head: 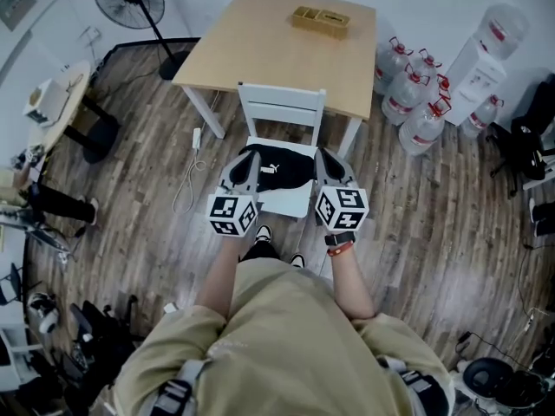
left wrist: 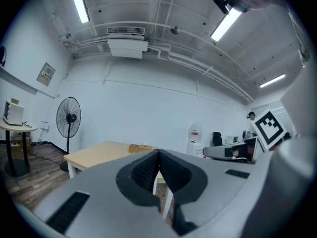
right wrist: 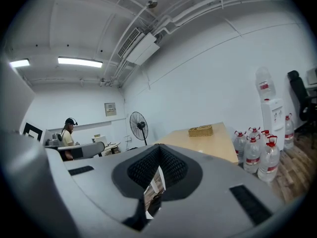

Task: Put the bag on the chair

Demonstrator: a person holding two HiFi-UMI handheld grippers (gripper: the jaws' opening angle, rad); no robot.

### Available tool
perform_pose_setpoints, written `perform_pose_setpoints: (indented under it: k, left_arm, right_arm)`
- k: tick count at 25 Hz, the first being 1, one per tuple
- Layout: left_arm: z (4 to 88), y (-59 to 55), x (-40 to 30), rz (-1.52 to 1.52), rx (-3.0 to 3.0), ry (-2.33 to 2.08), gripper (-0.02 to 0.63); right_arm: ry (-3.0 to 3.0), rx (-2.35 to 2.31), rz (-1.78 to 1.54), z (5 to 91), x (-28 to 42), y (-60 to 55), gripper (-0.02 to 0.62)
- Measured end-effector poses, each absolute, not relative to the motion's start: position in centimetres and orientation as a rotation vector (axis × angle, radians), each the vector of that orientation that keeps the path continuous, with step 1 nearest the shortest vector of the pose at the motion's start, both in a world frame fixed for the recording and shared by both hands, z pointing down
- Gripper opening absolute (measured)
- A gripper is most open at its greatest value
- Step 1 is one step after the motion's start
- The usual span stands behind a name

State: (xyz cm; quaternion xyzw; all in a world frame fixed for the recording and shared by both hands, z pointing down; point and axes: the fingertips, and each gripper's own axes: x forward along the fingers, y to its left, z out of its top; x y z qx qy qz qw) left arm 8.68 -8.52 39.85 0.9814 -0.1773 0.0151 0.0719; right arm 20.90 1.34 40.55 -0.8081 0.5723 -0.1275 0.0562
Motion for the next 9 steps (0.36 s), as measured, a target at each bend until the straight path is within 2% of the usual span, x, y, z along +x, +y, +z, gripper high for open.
perform_pose_setpoints:
  k: [9]
  left_arm:
    - [43.8,-14.2,11.4,0.015,2.819,-0.447,0.021]
  right_arm:
    - [1.75,-2.391,-0.463,43.5,23.1,-4.0,0.021]
